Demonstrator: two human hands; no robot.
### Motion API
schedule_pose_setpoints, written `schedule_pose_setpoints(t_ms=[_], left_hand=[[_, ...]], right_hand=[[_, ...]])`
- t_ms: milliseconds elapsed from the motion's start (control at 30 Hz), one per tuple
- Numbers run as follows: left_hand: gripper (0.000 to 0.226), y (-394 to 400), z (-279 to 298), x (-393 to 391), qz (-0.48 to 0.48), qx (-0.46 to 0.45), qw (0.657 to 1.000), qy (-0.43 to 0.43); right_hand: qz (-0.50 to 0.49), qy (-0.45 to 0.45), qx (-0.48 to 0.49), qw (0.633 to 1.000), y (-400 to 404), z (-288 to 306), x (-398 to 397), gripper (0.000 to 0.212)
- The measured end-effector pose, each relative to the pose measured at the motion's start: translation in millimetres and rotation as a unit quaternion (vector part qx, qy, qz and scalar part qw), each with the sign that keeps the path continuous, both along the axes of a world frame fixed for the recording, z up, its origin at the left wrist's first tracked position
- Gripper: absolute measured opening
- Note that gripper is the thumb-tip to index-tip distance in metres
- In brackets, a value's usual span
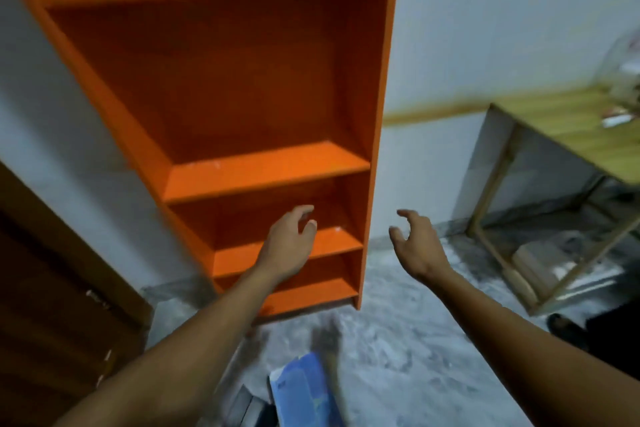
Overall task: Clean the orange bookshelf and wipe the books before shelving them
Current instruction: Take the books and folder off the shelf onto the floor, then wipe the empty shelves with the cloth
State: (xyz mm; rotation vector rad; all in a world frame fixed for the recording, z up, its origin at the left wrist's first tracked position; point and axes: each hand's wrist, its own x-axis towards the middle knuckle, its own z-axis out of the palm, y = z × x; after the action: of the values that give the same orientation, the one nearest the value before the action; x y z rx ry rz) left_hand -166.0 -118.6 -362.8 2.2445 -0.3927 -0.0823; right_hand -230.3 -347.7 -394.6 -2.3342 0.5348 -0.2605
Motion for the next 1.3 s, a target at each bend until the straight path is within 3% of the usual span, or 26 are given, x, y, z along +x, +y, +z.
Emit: schedule_pose_setpoints(t_ms=[233,467,833,1000,1300], left_hand=[[0.038,-30,224,-14,-0.054,-0.041,0.994,-0.087],[0.038,-44,356,-34,-0.088,-0.064,0.978,-0.179],[0.041,-122,451,8,-0.124,-0.112,0.948,-0.271],[0.041,-206,474,61,-0.124,-0.158,0.944,-0.261],[0.041,-360,534,206,-0.031,-0.216,0.957,-0.19]], right_hand=[[-0.017,-0.075,-0.035,0.996,-11,223,-15,0.045],[-0.017,-0.169,-0.046,0.984,-18,353,-38,0.044],[-0.032,-0.257,-0.046,0.965,-92,450,7,0.045],[-0.037,-0.291,-0.053,0.955,-163,477,83,0.044],[-0.01,-0.339,0.018,0.94,-295,548,244,0.044]])
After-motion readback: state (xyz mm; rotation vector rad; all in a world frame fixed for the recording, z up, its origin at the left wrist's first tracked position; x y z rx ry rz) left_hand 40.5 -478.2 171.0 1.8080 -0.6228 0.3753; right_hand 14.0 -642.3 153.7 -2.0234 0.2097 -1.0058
